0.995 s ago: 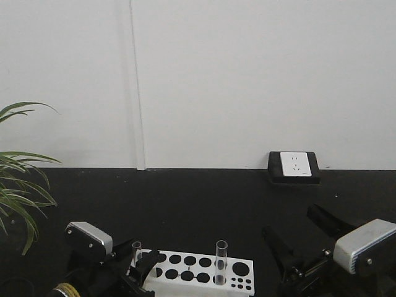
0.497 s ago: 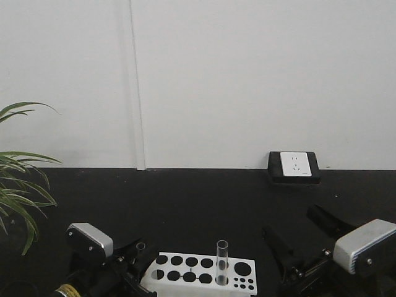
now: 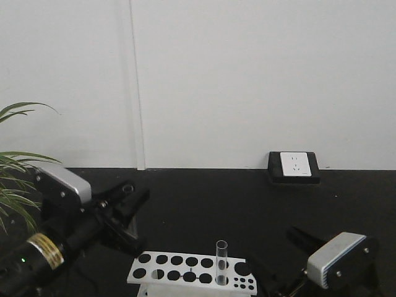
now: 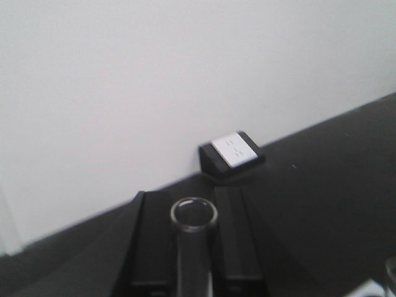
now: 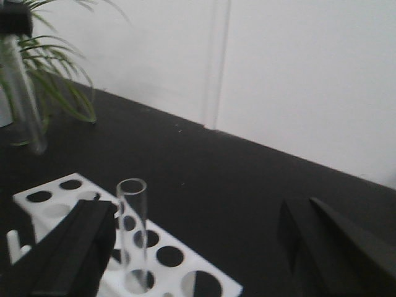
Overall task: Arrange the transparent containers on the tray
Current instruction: 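Close both grippers on the tubes and lift them out of the rack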
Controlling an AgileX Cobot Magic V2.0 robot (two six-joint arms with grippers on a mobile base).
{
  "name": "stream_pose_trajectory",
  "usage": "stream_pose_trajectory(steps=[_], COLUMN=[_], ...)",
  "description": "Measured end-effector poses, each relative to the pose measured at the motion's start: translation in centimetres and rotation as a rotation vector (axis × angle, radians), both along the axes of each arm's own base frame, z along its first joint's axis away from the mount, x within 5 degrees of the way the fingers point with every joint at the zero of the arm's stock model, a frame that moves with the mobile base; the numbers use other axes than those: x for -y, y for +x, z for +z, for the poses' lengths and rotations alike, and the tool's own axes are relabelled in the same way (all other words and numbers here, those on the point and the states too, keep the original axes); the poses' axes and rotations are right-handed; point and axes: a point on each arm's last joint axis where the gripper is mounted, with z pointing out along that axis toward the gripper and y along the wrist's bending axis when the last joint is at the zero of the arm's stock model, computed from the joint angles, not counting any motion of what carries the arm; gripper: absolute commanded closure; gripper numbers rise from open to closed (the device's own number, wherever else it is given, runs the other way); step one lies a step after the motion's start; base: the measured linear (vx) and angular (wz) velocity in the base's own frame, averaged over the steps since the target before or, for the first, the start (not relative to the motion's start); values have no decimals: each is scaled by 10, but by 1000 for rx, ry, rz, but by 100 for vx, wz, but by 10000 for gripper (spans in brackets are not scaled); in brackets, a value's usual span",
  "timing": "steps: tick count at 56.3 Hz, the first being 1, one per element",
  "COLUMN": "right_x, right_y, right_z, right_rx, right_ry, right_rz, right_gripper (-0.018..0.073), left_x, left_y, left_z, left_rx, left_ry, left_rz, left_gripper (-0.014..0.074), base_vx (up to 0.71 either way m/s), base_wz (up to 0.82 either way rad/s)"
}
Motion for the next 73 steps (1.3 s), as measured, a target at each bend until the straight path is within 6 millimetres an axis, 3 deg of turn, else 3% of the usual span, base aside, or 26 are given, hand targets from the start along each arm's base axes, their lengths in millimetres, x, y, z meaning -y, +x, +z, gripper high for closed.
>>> stream_pose_trajectory(steps=[9,21,33,40,58,73], right_x=[-12,-25,-38,-42,-45,-45], right_y=[8,28,53,62,65,64], right_z=[-10,-21,-32,-39,-45,-35], right_rx=[-29,-46,-47,-49,-71,-73], right_ry=[23,59,59,75,136,170], right_rz=[92,158,202,213,231,229], right_gripper=[-26,-21,23,104,575,572], left_x=[-9,-17,-20,-20,-20,-20], left_y=[-12,-29,-31,-31,-30,-30], left_z=[53,79,77,76,75,75], left_rx=[49,80,31,22,17,16], left_ry=[9,5,32,36,38,39], left_rz=[47,70,89,92,94,94], left_gripper=[600,600,600,600,600,600], base_vx=[0,0,0,0,0,0], base_wz=[0,0,0,0,0,0])
